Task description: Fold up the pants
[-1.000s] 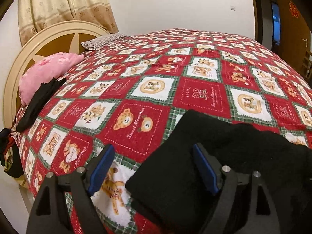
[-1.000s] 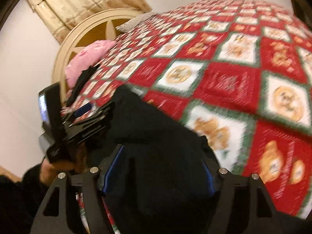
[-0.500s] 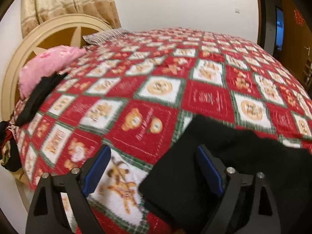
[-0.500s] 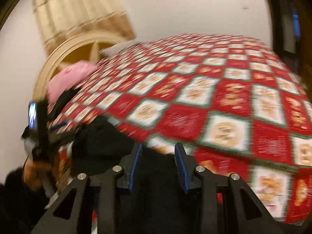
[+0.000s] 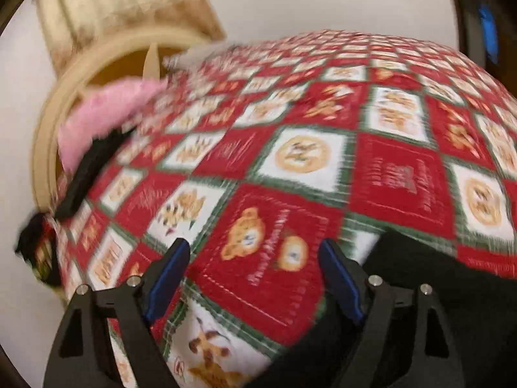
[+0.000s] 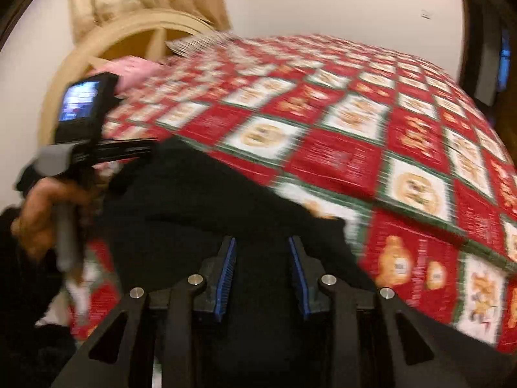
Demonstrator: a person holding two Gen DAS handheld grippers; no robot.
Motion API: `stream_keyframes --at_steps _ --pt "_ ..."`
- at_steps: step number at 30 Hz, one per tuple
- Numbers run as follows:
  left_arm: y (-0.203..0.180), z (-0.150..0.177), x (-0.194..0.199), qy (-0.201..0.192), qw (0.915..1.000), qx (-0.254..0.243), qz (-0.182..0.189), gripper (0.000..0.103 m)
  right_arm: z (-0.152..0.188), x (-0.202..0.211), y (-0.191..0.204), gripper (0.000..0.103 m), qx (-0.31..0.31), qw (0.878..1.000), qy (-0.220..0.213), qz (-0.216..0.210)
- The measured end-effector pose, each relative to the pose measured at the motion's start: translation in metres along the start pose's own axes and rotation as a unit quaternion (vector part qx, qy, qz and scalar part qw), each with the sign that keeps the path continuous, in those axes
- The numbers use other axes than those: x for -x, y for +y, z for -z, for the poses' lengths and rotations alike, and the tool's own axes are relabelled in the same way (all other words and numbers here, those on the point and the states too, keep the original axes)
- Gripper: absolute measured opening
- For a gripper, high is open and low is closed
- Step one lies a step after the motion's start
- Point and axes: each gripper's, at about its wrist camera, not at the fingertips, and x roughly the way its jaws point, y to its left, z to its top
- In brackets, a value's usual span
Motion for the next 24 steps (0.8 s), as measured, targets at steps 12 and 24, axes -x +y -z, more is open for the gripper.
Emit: stream_keyframes --at_steps 12,24 --pt "-0.023 -0.019 0.057 -0.077 0.9926 -0.043 0.084 0.085 0.007 0.025 0.035 0.049 0.014 0.999 -0.029 -0.027" --pt "-0.085 0.020 0.105 -0.047 0.9771 -0.071 0.195 0.085 0.165 0.286 -0.178 0.049 -0.361 0.867 -0.153 0.309"
